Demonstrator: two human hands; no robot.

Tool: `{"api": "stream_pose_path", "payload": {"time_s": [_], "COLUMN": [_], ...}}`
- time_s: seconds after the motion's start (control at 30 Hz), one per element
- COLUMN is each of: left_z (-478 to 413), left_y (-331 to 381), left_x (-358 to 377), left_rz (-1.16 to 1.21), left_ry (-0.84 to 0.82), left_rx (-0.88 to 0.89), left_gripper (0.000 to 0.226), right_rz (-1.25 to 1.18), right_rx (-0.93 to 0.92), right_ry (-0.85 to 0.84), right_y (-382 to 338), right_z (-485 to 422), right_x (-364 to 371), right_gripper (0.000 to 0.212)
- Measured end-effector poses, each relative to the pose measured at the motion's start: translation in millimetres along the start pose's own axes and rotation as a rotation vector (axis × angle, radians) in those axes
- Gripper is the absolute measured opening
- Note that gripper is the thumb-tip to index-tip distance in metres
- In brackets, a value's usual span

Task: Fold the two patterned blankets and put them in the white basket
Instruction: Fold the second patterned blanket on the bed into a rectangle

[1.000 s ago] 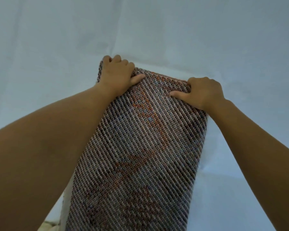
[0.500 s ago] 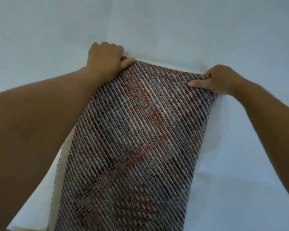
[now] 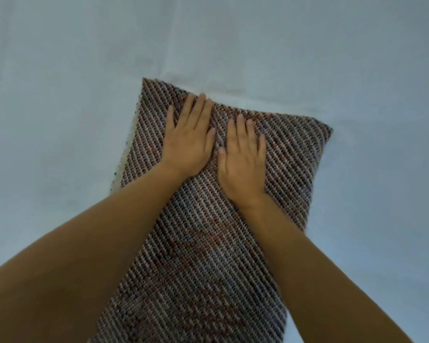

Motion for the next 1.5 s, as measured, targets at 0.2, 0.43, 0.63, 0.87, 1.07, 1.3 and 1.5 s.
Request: {"api": "stream_pose_path", "payload": {"time_s": [0.2,0.43,0.63,0.87,1.07,1.3,1.5], "left_z": [-19,6,166,165,155,311,322], "left_y": [-42,-23,-9,-43,-42,-33,-69], "left_x": [17,-17,27,50,16,60,69], "left_rz": [-0.063,-0.020,0.050,0.100,0.141,0.042,0.065], "left_ry": [-0.091,-0.023,-0.213,-0.162,-0.223,-0.280,-0.189], "left_rx": [-0.026,-0.110,-0.155,-0.017,-0.065,0.038,-0.004], "left_gripper": [0.077,0.069,0.060,0.065,0.062,0.054,0.065], "right_rz": [0.185,0.177,0.038,0.178,0.162,0.104,0.174], "right_rx": [0.096,0.240,-0.129,0.161,0.330,0.093,0.383], "right_ry": [-0.006,0.060,-0.202,-0.071,-0.038,-0.156,-0.105], "right_y": [96,54,-50,52,20,-85,6], "right_z": [8,27,102,143,140,244,295], "right_x": [-29,-44,43,23,14,96,75], "right_gripper": [0.066,0.064,0.059,0.061,0.064,0.058,0.064]}}
Point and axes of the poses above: each hand's wrist, its own z-axis away from the middle knuckle, its own x-axis out of the palm, y = z × x, the point moved 4 cm from there along -z, towards the middle knuckle, and after that the axes turned 7 degrees about -z, right-handed, at the moved point
